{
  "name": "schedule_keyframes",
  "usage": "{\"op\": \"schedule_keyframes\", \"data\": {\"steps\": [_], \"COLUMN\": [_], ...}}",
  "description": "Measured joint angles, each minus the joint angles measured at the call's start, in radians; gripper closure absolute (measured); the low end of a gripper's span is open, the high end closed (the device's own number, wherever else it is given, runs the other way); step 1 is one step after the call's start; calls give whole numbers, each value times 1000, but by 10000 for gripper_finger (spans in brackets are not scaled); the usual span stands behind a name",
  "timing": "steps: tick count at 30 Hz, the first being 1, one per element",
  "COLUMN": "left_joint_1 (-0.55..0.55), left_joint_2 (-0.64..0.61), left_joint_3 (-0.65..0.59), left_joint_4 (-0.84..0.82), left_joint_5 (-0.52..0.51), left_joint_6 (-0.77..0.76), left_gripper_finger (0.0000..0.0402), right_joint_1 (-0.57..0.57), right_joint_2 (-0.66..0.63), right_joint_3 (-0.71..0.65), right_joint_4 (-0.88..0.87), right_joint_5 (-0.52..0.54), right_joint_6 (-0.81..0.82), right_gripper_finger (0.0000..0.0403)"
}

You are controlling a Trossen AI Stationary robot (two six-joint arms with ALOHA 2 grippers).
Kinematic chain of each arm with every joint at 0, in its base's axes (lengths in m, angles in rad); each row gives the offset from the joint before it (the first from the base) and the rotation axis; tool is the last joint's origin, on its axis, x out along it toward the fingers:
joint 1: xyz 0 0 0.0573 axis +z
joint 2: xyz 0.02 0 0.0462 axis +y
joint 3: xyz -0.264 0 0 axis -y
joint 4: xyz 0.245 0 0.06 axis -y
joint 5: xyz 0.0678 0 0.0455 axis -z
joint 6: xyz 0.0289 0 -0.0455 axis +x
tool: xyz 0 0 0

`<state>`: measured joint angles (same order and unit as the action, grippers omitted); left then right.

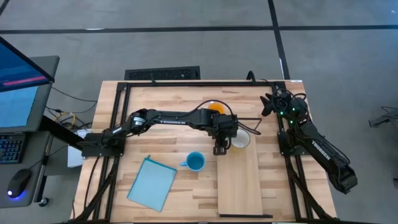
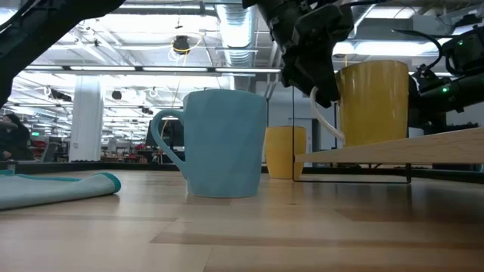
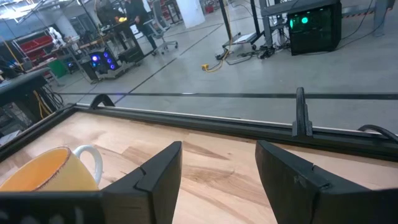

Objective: Stack small to large cups/mugs on shelf
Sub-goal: Adjust the shelf on the table

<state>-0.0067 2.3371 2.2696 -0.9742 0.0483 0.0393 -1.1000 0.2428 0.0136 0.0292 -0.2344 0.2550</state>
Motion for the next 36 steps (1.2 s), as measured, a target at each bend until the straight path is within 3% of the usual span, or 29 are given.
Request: {"op": "schedule_keyframes", "data": {"steps": [5, 10, 17, 29, 36], "left_joint_1": [0, 0, 20, 31, 50], "left_joint_2": [0, 0, -11, -26, -47], "left_joint_3": [0, 0, 5, 72, 74], "left_joint_4": [-9, -52, -267, -502, -557], "left_joint_5": [12, 19, 68, 82, 21], "left_joint_6": [-15, -50, -138, -132, -126], "left_gripper_finger": [214, 151, 92, 83, 83], "right_joint_1": [0, 0, 0, 0, 0], "right_joint_2": [0, 0, 0, 0, -1], "right_joint_3": [0, 0, 0, 0, 0], "right_joint_4": [0, 0, 0, 0, 0], "right_joint_5": [0, 0, 0, 0, 0], "right_joint_6": [0, 0, 0, 0, 0], "right_gripper_finger": [177, 177, 177, 177, 177]}}
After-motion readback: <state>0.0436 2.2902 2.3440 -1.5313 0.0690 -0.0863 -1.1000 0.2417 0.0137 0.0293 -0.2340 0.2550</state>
